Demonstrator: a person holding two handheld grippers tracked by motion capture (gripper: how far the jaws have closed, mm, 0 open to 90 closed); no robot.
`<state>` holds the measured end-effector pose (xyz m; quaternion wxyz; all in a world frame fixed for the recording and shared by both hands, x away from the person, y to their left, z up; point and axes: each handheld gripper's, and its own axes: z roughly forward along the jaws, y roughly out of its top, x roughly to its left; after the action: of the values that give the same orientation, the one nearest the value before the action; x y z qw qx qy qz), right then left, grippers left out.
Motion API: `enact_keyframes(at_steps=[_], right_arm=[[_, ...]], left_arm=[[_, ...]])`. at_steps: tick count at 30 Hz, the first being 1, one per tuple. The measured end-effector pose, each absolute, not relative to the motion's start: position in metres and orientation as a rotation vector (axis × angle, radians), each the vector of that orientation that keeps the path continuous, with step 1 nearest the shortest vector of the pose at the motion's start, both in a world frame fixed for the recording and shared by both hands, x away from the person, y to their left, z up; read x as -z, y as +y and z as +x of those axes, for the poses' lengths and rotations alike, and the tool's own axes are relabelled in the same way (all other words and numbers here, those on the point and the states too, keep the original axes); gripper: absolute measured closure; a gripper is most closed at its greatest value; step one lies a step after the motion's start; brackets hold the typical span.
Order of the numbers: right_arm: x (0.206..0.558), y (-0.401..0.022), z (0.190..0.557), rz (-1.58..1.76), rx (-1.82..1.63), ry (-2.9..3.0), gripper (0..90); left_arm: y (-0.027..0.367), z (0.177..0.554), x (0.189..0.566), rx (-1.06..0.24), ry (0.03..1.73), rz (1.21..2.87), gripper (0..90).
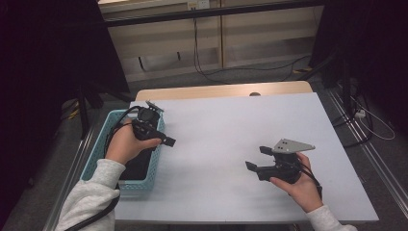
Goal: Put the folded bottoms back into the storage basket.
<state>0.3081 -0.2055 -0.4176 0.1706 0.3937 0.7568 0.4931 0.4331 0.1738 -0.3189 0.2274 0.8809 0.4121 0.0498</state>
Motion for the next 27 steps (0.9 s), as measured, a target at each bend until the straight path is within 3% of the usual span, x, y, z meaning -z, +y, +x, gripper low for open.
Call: enact_keyframes(at_steps=[27], right_arm=[[0.420, -0.227, 0.298, 1.140, -1.390, 2.162, 22.1]], left_arm=[[0.156, 0.417, 0.334, -0.119, 1.042, 2.428, 19.0]])
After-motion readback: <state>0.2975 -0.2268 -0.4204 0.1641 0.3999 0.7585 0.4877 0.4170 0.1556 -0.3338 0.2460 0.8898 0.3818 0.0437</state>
